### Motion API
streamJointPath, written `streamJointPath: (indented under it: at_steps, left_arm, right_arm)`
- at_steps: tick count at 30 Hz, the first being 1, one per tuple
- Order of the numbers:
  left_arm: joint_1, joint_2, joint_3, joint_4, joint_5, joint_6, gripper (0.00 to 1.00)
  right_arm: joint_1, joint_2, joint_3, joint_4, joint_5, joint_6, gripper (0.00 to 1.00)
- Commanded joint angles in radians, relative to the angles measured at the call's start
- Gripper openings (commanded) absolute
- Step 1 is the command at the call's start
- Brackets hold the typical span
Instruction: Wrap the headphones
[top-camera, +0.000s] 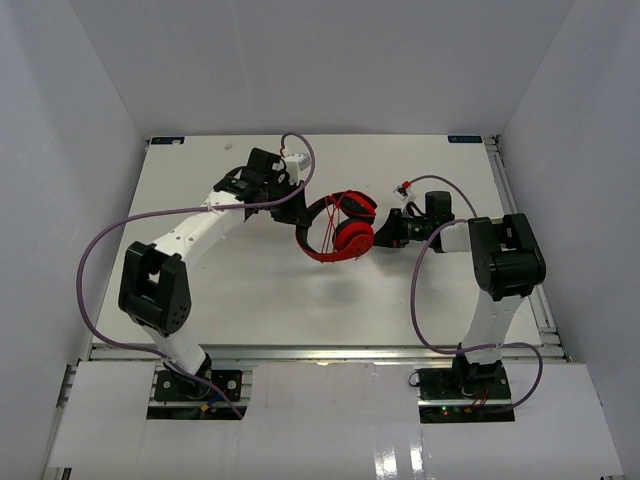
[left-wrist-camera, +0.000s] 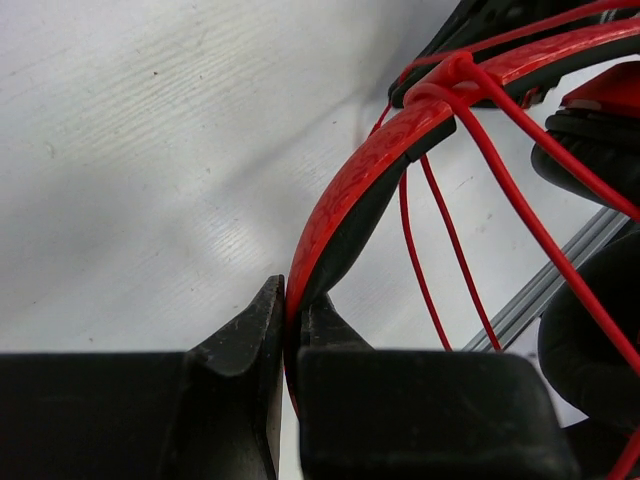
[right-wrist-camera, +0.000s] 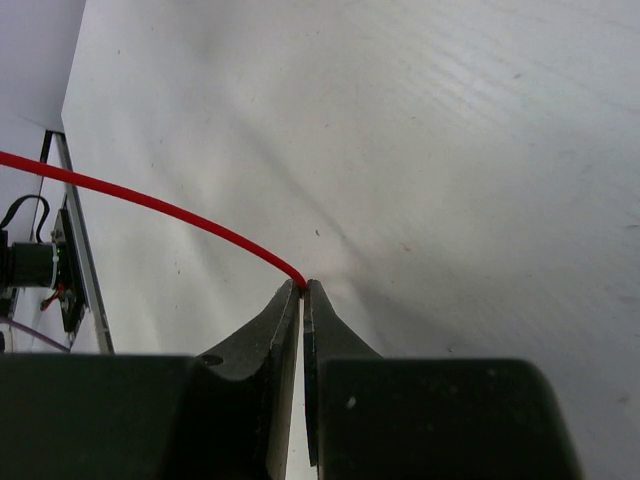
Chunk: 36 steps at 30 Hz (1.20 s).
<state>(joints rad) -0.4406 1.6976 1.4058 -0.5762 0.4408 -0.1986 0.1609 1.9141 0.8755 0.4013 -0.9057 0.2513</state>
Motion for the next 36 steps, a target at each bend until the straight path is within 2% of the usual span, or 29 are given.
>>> streamJointPath:
  at_steps: [1,9,17,22,31,36]
  left_arm:
    - [0.062,-0.076,0.076,0.063,0.064,-0.078,0.0]
    - [0.103,-0.04,0.029,0.154,0.042,-0.164,0.0]
    - [0.105,0.066,-0.043,0.233,-0.195,-0.234,0.0]
    - [0.097,0.155,-0.049,0.253,-0.273,-0.304,0.0]
    - [0.006,0.296,-0.004,0.245,-0.476,-0.428,0.0]
    - [-0.05,0.361,0.043,0.216,-0.524,-0.44,0.0]
  right_arm:
    - [0.031,0.002,-0.003,-0.057,-0.033,-0.054,0.08]
    - [0.087,-0.001,-0.009,-0.08,-0.042,-0.067,0.08]
    - [0.117,0.031,-0.016,-0.024,-0.053,-0.017,0.08]
    - [0.125,0.061,-0.004,0.051,-0.051,0.036,0.08]
    - [0.166,0.094,0.004,0.104,-0.062,0.097,0.08]
    - [0.17,0.098,0.01,0.118,-0.074,0.118,0.08]
